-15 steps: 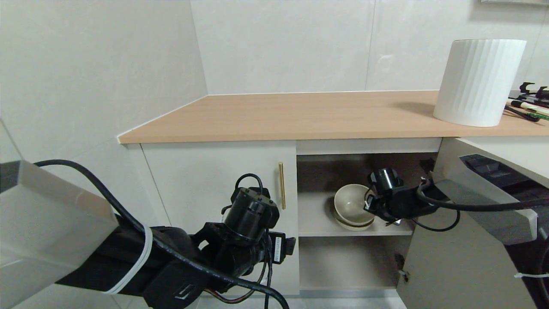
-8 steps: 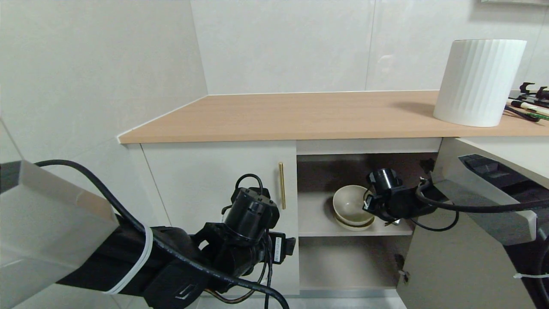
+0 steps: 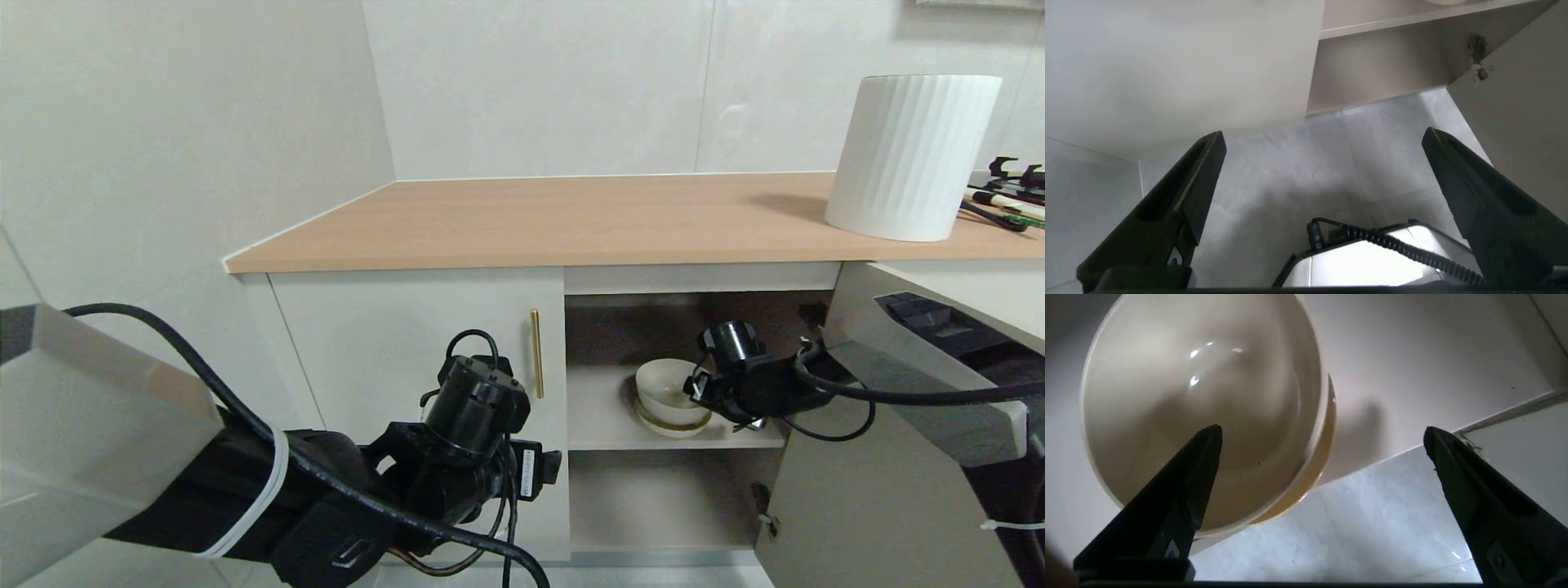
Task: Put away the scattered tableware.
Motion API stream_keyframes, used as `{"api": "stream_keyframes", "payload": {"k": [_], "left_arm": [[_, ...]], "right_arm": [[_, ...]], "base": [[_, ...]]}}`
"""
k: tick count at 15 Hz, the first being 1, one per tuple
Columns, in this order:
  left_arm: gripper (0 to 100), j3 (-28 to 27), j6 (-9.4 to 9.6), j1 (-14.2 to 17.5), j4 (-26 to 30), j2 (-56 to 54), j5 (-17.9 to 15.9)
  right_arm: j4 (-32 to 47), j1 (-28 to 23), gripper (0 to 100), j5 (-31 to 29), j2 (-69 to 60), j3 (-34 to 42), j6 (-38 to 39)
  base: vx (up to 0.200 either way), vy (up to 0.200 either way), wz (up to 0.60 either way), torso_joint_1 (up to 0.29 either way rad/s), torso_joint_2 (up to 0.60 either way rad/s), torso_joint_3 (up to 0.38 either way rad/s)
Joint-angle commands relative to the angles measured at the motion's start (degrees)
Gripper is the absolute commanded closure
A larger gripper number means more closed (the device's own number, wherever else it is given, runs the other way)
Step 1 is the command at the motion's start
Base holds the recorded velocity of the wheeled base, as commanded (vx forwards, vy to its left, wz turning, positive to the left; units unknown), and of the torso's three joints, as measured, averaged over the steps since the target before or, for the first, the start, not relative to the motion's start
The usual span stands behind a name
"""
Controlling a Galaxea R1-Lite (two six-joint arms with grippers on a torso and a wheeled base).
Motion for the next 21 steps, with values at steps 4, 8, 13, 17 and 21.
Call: {"api": "stream_keyframes", "payload": {"k": [4,8,13,17,21], "left_arm": [[0,1.84,1.54,3.9,0.32,-12.79,0.1],[0,8.6,2.51,5.92,2.7,-27.99,-0.34],[0,10.63,-1.8,10.93,3.84,-33.79,-0.43],[0,12.82,1.19,10.93,5.68,-38.45,-2.1],[0,13.53,1.02,10.49,5.51,-36.96,-2.01]], "right_arm": [[-0.17,4.12,0,7.49,-22.72,18.03,-5.51],[5.63,6.14,0,10.56,-49.17,31.92,-12.1],[10.29,12.82,0,10.91,-61.65,43.69,-16.32],[10.46,14.22,0,7.93,-66.31,47.47,-18.08],[10.38,14.66,0,7.84,-65.26,48.44,-18.08]], "base": [[0.0,0.0,0.0,0.0,0.0,0.0],[0.0,0.0,0.0,0.0,0.0,0.0],[0.0,0.0,0.0,0.0,0.0,0.0],[0.0,0.0,0.0,0.0,0.0,0.0],[-0.05,0.0,0.0,0.001,0.0,0.002]]}}
